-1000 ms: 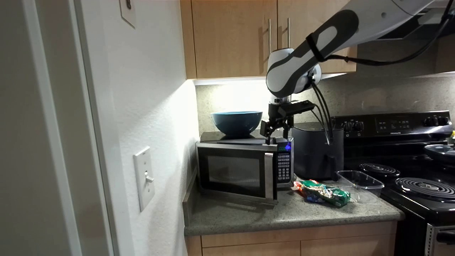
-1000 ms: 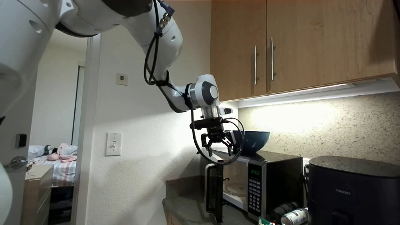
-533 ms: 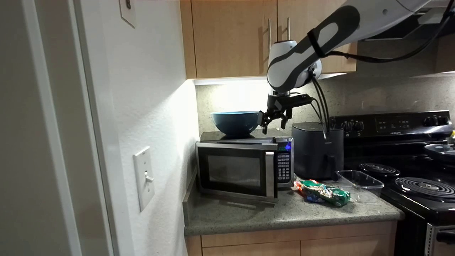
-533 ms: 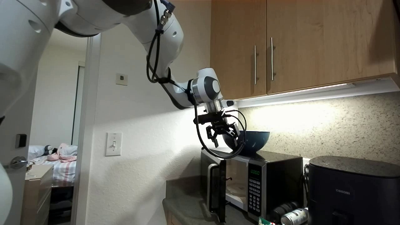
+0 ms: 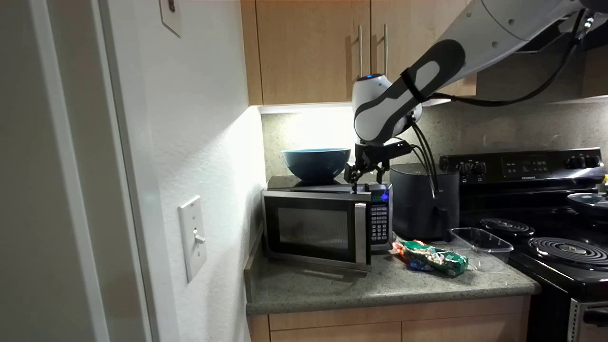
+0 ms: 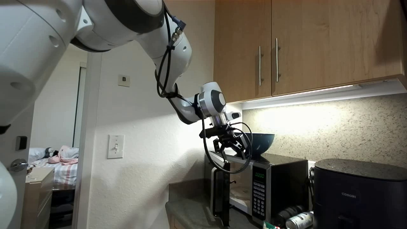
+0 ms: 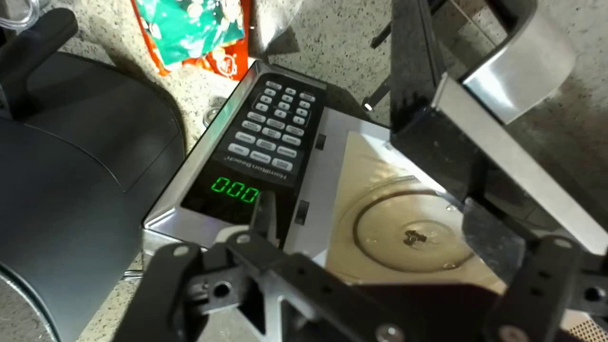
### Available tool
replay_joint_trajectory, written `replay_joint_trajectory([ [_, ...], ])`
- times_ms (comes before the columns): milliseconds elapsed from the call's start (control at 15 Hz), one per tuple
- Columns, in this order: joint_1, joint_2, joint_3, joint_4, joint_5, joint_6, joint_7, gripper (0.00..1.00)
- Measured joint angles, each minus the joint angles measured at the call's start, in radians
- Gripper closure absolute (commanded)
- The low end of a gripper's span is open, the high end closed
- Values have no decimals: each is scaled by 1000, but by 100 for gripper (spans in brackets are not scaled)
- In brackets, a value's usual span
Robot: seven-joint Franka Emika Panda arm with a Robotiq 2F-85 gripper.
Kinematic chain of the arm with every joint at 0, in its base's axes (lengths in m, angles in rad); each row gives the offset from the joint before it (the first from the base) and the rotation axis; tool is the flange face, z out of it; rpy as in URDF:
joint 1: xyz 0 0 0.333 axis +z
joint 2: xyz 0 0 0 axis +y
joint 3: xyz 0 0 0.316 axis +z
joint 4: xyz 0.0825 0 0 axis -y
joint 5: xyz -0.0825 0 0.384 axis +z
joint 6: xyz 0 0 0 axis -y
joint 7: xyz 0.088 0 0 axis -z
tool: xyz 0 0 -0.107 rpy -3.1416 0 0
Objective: Open the microwave door
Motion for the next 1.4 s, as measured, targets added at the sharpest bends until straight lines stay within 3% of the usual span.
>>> replay_joint_trajectory([
  [600,27,17,37,7,21,-68,-49,0],
  [1067,27,-44,138,-24,190,-190,-315,0],
  [1400,22,-127,150,-64,246,-204,-385,0],
])
